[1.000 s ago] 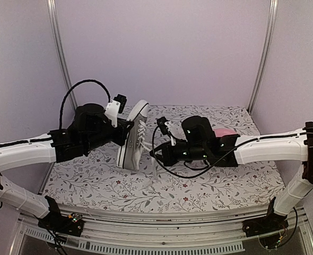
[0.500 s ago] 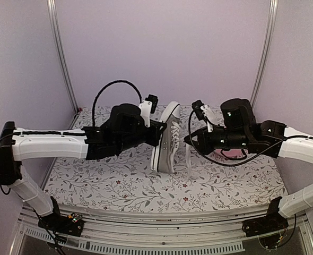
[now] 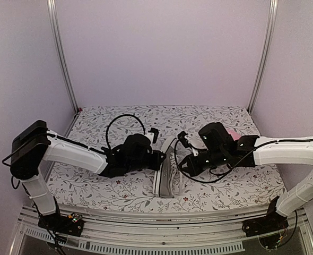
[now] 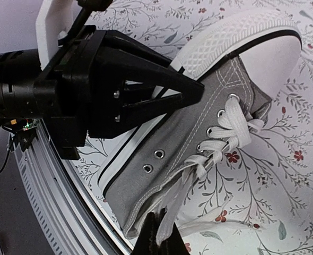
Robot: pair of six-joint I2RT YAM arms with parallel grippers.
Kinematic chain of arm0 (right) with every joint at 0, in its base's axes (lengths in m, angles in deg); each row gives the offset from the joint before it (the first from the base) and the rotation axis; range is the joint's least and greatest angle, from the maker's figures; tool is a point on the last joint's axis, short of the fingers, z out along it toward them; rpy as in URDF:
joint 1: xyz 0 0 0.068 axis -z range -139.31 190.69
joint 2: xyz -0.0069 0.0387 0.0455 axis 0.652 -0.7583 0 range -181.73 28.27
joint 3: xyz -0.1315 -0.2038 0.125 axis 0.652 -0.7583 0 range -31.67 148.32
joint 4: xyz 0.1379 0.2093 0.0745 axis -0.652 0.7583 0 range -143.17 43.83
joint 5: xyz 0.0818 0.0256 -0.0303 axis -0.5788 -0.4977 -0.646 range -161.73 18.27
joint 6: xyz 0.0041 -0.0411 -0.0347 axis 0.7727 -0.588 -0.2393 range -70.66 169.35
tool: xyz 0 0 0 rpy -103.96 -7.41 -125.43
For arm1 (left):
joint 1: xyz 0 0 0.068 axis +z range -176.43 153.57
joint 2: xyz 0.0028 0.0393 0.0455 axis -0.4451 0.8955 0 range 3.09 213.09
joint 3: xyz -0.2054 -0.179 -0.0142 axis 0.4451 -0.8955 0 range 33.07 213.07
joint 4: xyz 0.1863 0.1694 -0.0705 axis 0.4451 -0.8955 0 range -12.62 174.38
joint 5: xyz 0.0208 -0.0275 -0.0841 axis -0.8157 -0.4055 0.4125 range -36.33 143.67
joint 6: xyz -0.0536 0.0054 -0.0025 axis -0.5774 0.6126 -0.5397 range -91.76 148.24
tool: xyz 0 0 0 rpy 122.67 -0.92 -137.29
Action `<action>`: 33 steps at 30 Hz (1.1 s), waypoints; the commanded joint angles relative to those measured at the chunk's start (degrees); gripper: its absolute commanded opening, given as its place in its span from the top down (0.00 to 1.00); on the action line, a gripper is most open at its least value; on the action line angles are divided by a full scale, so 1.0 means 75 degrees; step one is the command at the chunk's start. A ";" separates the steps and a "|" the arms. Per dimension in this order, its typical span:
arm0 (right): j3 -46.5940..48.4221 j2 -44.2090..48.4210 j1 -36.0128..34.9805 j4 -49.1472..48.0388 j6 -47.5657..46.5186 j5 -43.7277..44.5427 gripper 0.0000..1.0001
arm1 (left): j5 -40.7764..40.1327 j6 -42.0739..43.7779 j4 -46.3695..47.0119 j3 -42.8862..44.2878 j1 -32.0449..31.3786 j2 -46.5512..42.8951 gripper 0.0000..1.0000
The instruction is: Tie the shoes
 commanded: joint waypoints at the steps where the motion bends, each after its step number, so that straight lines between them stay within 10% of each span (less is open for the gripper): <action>1: -0.0132 -0.0596 0.0000 -0.1368 0.0319 -0.0831 0.98 | 0.0430 -0.0342 0.0669 -0.0449 0.0186 0.0110 1.00; 11: -0.0106 -0.1162 0.0001 -0.1862 0.0465 -0.1209 0.98 | 0.0694 -0.0798 0.0869 -0.1001 0.0587 0.0305 1.00; 14: -0.0071 -0.1395 0.0000 -0.2188 0.0602 -0.1464 0.97 | 0.0567 -0.0898 0.0862 -0.1304 0.0724 0.0062 0.84; 22: 0.0331 -0.1387 -0.0014 -0.1907 0.0601 -0.1006 0.38 | -0.0539 -0.0608 -0.0300 -0.2111 0.0990 -0.1739 0.26; 33: -0.1312 0.1060 0.0755 -0.0768 0.1100 0.1115 0.12 | -0.0898 0.0761 -0.1367 -0.1926 0.0637 -0.3035 0.17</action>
